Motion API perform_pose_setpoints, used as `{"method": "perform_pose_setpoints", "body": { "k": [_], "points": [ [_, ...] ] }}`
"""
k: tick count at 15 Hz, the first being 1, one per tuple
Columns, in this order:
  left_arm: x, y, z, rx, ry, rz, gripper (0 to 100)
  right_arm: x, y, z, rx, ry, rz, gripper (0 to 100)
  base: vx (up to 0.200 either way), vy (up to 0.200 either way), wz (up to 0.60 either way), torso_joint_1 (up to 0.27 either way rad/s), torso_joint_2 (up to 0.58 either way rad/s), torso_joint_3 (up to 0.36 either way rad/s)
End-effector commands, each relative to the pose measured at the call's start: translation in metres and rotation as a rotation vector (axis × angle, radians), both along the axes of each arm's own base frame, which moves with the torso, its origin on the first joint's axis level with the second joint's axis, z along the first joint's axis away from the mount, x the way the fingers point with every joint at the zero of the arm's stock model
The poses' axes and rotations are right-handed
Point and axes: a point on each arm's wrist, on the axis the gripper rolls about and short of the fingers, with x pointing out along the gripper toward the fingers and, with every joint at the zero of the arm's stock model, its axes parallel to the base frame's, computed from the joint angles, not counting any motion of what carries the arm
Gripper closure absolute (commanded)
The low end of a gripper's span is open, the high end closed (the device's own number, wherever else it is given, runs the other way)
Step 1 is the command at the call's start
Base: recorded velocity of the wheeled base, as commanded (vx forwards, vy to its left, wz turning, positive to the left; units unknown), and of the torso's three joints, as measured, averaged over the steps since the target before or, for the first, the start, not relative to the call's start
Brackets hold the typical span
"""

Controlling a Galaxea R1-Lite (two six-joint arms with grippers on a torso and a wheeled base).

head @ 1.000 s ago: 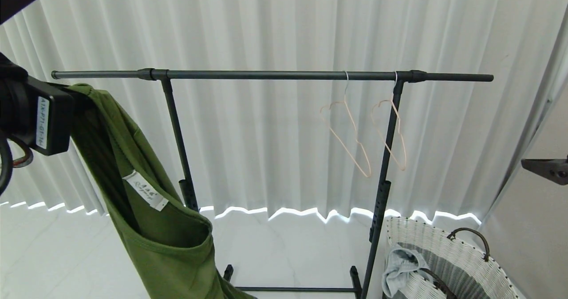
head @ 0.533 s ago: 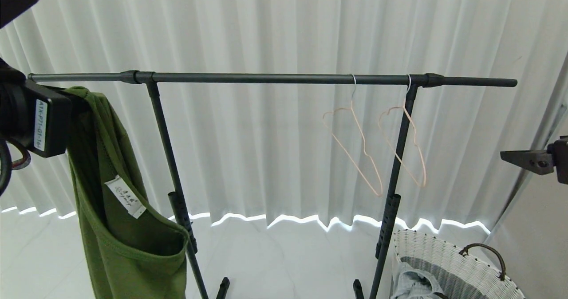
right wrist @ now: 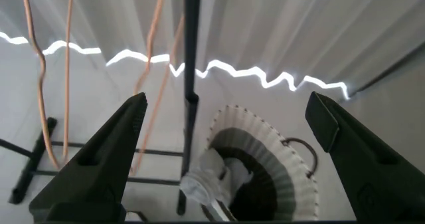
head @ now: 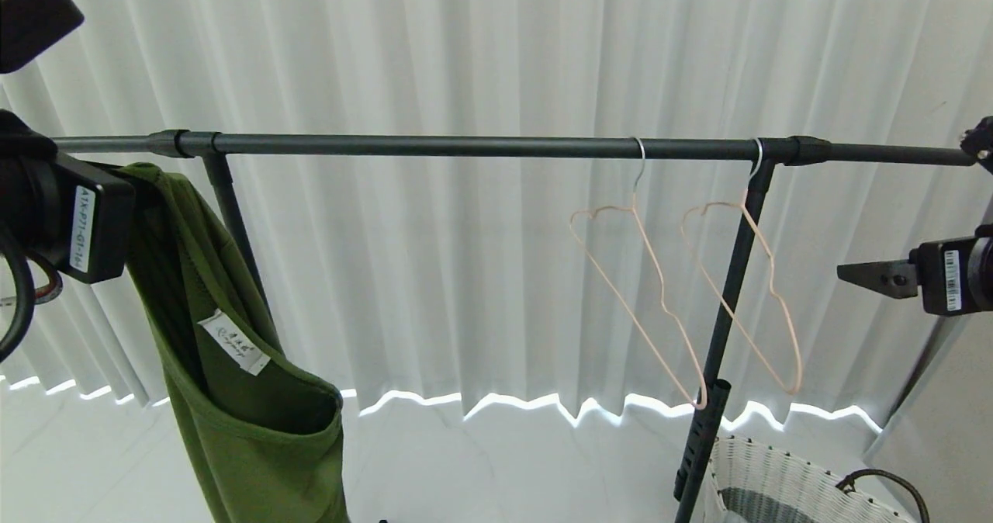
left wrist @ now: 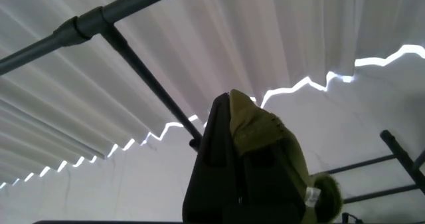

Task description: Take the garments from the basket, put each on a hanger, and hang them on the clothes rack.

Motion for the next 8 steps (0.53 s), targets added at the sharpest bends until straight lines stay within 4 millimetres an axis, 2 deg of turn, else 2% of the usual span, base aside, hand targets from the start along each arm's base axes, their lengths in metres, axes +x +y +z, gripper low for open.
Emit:
{"method": "perform_pose_setpoints", "body": {
  "k": [1, 2, 4, 8],
  "points": [
    [-0.001, 0.0, -0.002, 0.002, 0.004, -0.001, 100, 0.012, 0.012, -0.007, 0.01, 0.031, 0.024, 0, 0.0, 0.0, 0.0, 0.0, 0.0, 0.0],
    [-0.001, 0.0, -0.002, 0.002, 0.004, -0.001, 100, 0.015, 0.014, -0.009, 0.011, 0.034, 0.026, 0, 0.0, 0.0, 0.0, 0.0, 0.0, 0.0],
    [-0.001, 0.0, -0.002, 0.002, 0.006, -0.001, 100, 0.037, 0.023, -0.016, 0.009, 0.04, 0.029, 0, 0.0, 0.0, 0.0, 0.0, 0.0, 0.0],
    [0.0, 0.0, -0.007, 0.001, 0.015, 0.0, 100, 0.059, 0.046, -0.028, 0.05, 0.087, 0.045, 0, 0.0, 0.0, 0.0, 0.0, 0.0, 0.0]
  ]
}}
